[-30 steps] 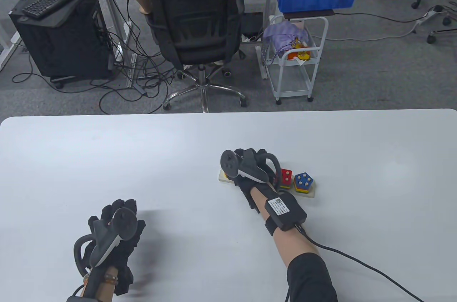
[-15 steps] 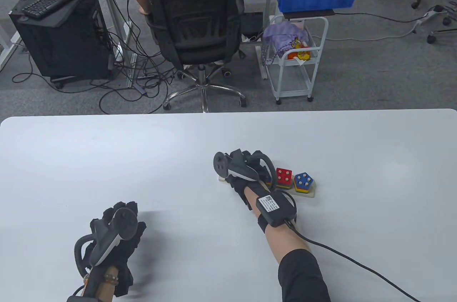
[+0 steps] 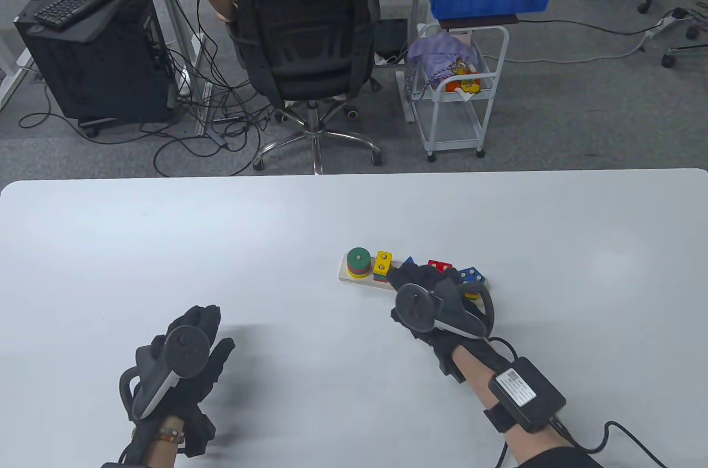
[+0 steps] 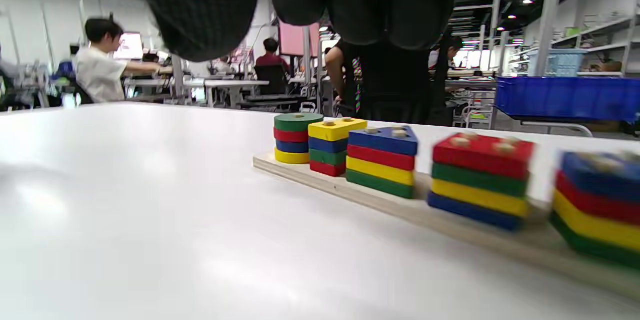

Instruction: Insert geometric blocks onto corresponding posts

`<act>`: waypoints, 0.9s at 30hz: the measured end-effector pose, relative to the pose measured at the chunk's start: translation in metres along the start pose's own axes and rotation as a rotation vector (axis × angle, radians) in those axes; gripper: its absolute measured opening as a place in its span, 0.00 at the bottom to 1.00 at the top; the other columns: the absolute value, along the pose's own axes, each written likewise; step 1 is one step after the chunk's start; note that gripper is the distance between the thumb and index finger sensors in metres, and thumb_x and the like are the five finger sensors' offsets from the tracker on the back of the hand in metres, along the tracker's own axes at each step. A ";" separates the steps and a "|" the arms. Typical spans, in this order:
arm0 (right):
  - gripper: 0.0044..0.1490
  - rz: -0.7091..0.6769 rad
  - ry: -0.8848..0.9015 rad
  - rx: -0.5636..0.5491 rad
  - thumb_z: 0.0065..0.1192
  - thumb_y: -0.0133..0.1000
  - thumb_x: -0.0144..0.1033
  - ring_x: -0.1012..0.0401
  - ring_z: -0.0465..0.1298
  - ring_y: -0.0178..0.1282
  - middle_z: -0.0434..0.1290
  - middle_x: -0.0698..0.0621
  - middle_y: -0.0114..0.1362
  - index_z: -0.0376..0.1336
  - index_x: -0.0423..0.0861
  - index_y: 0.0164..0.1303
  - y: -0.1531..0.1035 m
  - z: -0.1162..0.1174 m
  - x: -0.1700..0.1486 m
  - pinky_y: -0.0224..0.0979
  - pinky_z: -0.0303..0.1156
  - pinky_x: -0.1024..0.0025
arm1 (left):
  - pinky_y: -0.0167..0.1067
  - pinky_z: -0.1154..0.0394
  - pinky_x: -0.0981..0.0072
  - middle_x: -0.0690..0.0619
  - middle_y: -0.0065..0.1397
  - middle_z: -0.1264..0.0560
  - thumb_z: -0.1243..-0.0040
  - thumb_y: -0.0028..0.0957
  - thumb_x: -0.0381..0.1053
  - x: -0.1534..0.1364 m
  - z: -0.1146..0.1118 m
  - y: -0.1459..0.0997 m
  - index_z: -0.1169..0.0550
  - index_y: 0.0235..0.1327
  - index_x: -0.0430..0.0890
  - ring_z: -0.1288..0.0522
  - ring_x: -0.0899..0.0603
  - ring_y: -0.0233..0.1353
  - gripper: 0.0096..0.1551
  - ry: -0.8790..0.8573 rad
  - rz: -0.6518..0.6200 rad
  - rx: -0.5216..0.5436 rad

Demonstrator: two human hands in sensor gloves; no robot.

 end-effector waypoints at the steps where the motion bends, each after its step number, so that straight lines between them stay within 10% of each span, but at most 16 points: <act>1: 0.42 0.007 0.010 -0.010 0.64 0.53 0.51 0.41 0.67 0.77 0.63 0.42 0.80 0.57 0.49 0.77 -0.009 -0.001 -0.004 0.72 0.60 0.28 | 0.82 0.47 0.37 0.58 0.91 0.46 0.54 0.53 0.72 0.002 0.000 -0.001 0.45 0.82 0.64 0.44 0.44 0.90 0.42 -0.011 -0.011 -0.001; 10: 0.47 0.175 0.074 -0.001 0.53 0.57 0.57 0.38 0.54 0.84 0.50 0.37 0.85 0.45 0.48 0.83 -0.090 0.015 -0.040 0.75 0.50 0.26 | 0.81 0.56 0.33 0.58 0.93 0.58 0.59 0.50 0.78 0.016 -0.001 -0.012 0.54 0.84 0.66 0.56 0.41 0.92 0.48 0.001 -0.065 -0.008; 17: 0.53 0.137 -0.010 0.046 0.45 0.56 0.66 0.38 0.37 0.85 0.35 0.38 0.86 0.33 0.51 0.82 -0.095 0.025 -0.035 0.76 0.38 0.25 | 0.81 0.62 0.31 0.60 0.92 0.66 0.61 0.47 0.80 0.013 -0.008 -0.012 0.59 0.82 0.70 0.67 0.41 0.91 0.51 0.067 -0.033 -0.047; 27: 0.52 0.105 -0.031 0.121 0.46 0.56 0.65 0.38 0.39 0.86 0.37 0.38 0.87 0.35 0.51 0.83 -0.093 0.039 -0.041 0.76 0.40 0.25 | 0.81 0.60 0.33 0.60 0.92 0.64 0.61 0.48 0.79 0.013 -0.017 -0.008 0.57 0.82 0.70 0.65 0.41 0.91 0.49 0.126 0.001 -0.079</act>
Point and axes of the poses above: the tracker on the back of each hand, its own x axis roughly to the thumb side, its own y axis roughly from the wrist to the fingertips, z = x × y, the point moved 3 cm from there along y, roughly from the wrist to the fingertips
